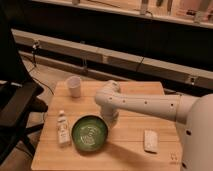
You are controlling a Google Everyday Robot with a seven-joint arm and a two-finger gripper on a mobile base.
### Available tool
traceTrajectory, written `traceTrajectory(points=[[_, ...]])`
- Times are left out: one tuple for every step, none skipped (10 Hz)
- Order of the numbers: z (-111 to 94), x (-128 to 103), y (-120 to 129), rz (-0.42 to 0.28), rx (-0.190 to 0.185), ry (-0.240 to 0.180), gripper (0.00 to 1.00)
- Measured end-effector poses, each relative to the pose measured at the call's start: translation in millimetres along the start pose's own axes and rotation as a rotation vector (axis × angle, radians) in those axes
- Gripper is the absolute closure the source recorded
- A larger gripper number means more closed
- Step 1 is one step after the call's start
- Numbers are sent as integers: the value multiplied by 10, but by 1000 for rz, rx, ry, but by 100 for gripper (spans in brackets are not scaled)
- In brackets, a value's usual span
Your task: Push the ceramic bowl across the table
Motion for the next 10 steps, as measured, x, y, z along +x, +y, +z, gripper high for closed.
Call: traceTrajectory(points=[[3,-13,-7,-7,0,-1,100],[4,-22,-13,-12,0,-2,100],[3,-31,-19,-18,0,-2,100],[3,-38,-22,-23,0,-2,100],[3,-48,-27,-28,0,-2,100],[3,-56,-30,-33,0,-2,100],[3,-60,-32,-36,0,-2,100],[10,-71,-38,-41,1,-3,100],[11,-77,-40,-45,2,-4,100],[10,-87,-48,-51,3,-4,100]])
